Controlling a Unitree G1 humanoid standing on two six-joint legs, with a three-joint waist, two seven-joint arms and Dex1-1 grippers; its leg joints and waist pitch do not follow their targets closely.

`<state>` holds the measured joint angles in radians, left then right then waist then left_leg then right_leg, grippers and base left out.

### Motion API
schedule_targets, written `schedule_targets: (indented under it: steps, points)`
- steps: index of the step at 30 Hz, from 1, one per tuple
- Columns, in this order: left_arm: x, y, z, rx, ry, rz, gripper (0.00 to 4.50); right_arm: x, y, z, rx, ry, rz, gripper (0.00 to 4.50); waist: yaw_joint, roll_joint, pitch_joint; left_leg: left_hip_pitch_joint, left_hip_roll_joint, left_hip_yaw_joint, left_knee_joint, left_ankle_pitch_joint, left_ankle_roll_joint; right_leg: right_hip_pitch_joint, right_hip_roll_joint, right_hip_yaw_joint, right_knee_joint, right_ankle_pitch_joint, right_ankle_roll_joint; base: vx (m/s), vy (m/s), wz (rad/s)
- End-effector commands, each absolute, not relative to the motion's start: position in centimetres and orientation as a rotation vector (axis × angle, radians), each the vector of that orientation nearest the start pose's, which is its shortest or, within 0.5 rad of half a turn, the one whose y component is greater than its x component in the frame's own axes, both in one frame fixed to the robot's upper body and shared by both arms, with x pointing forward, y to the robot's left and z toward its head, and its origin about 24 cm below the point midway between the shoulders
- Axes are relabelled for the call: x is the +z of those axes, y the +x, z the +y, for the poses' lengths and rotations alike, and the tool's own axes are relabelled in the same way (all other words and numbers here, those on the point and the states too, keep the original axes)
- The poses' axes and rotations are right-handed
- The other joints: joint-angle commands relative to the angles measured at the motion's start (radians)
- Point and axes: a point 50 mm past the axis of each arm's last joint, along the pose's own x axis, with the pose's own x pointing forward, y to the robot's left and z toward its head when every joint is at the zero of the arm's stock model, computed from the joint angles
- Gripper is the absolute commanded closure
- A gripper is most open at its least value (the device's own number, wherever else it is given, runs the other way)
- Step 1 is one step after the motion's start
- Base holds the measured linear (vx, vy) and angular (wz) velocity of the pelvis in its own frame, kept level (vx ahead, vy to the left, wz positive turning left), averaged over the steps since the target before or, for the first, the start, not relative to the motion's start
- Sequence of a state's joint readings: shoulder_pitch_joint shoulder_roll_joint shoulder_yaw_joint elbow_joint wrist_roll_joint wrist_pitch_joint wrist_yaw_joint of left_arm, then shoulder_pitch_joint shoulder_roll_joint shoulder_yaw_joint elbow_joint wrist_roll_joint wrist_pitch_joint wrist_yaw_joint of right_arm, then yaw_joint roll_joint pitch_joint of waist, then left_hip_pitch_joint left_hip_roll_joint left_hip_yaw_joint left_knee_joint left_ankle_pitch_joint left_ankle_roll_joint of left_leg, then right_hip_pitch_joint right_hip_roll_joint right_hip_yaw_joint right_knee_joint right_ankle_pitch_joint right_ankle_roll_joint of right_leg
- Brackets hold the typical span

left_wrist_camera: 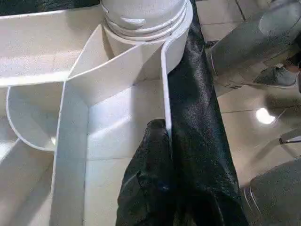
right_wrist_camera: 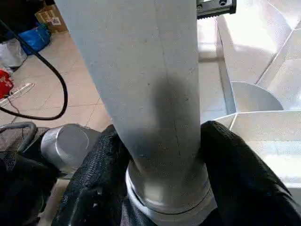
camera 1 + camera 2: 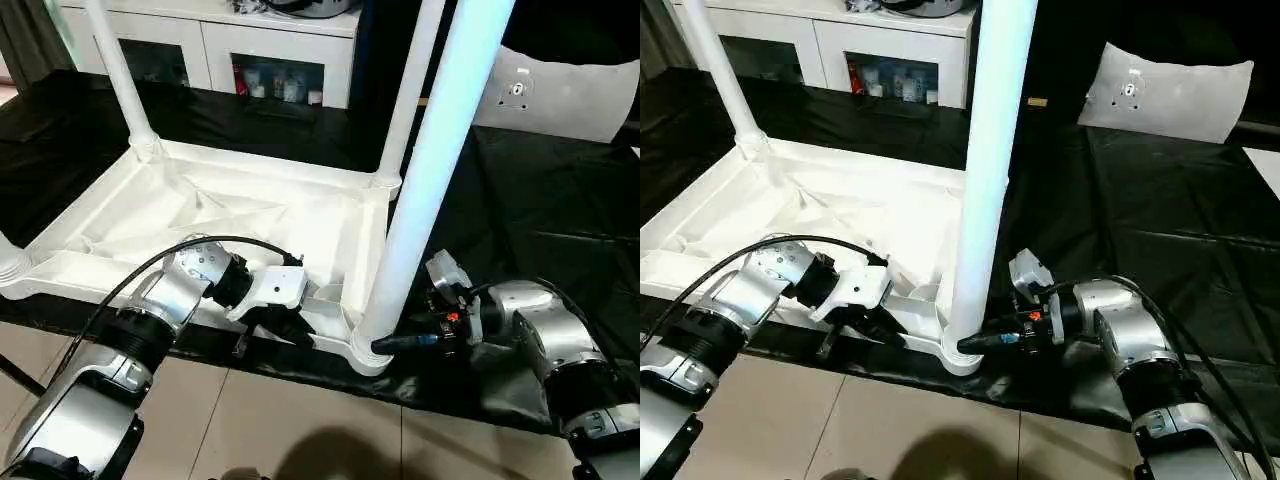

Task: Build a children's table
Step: Rotate leg to tighten

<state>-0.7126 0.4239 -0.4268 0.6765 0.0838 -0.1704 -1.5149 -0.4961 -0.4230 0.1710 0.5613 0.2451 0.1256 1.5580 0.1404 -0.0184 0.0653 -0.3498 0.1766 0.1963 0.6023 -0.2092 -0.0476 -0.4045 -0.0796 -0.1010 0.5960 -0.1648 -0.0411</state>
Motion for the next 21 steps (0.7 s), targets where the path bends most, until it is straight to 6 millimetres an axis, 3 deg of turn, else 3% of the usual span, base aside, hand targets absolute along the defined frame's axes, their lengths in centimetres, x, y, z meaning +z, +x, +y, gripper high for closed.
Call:
schedule_targets:
  steps: [1,4,7,8,9,10,12,14,15,16,17,19,21]
  points:
    - [6.3,30.9,12.2,-1.792,0.715,0.503,4.5,6.1,28.9,-15.4,1.611,0.075,0.325,2.42,-0.005,-0.003,-0.077,0.007,0.069,-0.026,-0.07,-0.112,0.054,0.057,-0.091,0.062,-0.063,-0.272,-0.191,0.0,0.0,0.0]
    - [6.1,31.6,11.9,-1.68,0.676,0.513,4.5,6.3,28.4,-14.8,1.575,0.127,0.302,2.43,-0.004,-0.001,-0.075,0.008,0.07,-0.026,-0.071,-0.112,0.053,0.055,-0.092,0.063,-0.066,-0.282,-0.183,0.0,0.0,0.0]
    - [6.4,32.5,10.8,-1.543,0.576,0.473,4.5,5.3,28.4,-13.7,1.449,0.123,0.33,2.43,-0.005,-0.004,-0.07,0.011,0.067,-0.026,-0.073,-0.144,0.038,0.052,-0.092,0.061,-0.079,-0.369,-0.156,0.0,0.0,0.0]
    - [6.6,32.9,10.2,-1.482,0.534,0.46,4.5,4.7,28.6,-13.1,1.364,0.115,0.341,2.43,-0.011,-0.004,-0.067,0.017,0.064,-0.029,-0.074,-0.173,0.018,0.046,-0.095,0.059,-0.089,-0.441,-0.136,0.0,0.0,0.0]
    - [6.7,33.2,9.9,-1.447,0.519,0.452,4.5,4.5,28.9,-12.7,1.298,0.112,0.337,2.43,-0.014,0.0,-0.067,0.016,0.062,-0.031,-0.075,-0.182,0.01,0.049,-0.097,0.058,-0.092,-0.469,-0.126,0.0,0.0,0.0]
    - [6.7,33.3,9.8,-1.428,0.511,0.448,4.5,4.3,29.2,-12.5,1.26,0.113,0.335,2.43,-0.02,-0.005,-0.064,0.017,0.056,-0.034,-0.077,-0.203,0.003,0.05,-0.096,0.053,-0.103,-0.538,-0.093,0.0,0.0,0.0]
    - [6.7,33.6,9.0,-1.362,0.48,0.437,4.5,3.8,30.0,-11.7,1.098,0.111,0.344,2.44,-0.037,-0.004,-0.062,0.016,0.054,-0.038,-0.079,-0.215,-0.003,0.05,-0.096,0.05,-0.11,-0.587,-0.064,0.0,0.0,0.0]
    - [6.7,33.7,8.4,-1.322,0.453,0.427,4.5,3.6,30.5,-11.3,1.021,0.116,0.355,2.46,-0.055,-0.001,-0.062,0.017,0.054,-0.041,-0.08,-0.235,-0.007,0.048,-0.094,0.046,-0.115,-0.592,-0.063,0.0,0.0,0.0]
    - [6.7,33.8,8.1,-1.3,0.438,0.423,4.5,3.6,30.7,-11.0,0.981,0.118,0.362,2.48,-0.064,-0.003,-0.064,0.014,0.052,-0.043,-0.08,-0.239,-0.004,0.053,-0.094,0.044,-0.115,-0.592,-0.059,0.0,0.0,0.0]
    - [6.8,34.1,7.2,-1.231,0.404,0.415,4.5,3.4,31.4,-10.2,0.869,0.12,0.373,2.48,-0.067,-0.003,-0.064,0.014,0.052,-0.043,-0.08,-0.237,-0.002,0.052,-0.093,0.045,-0.115,-0.586,-0.06,0.0,0.0,0.0]
    - [7.0,34.5,6.4,-1.155,0.381,0.402,4.5,3.5,32.0,-9.3,0.771,0.127,0.378,2.51,-0.081,-0.003,-0.064,0.017,0.05,-0.043,-0.078,-0.245,-0.004,0.046,-0.091,0.044,-0.116,-0.58,-0.071,0.0,0.0,0.0]
    - [7.2,34.8,6.0,-1.103,0.368,0.392,4.5,3.6,32.2,-8.6,0.72,0.13,0.378,2.51,-0.087,-0.002,-0.064,0.017,0.047,-0.042,-0.077,-0.24,0.001,0.047,-0.091,0.044,-0.118,-0.579,-0.071,0.0,0.0,0.0]
    - [7.4,35.0,5.8,-1.08,0.368,0.385,4.5,3.7,32.4,-8.3,0.698,0.126,0.369,2.51,-0.09,-0.003,-0.068,0.014,0.048,-0.039,-0.077,-0.212,0.023,0.049,-0.09,0.049,-0.115,-0.522,-0.083,0.0,0.0,0.0]
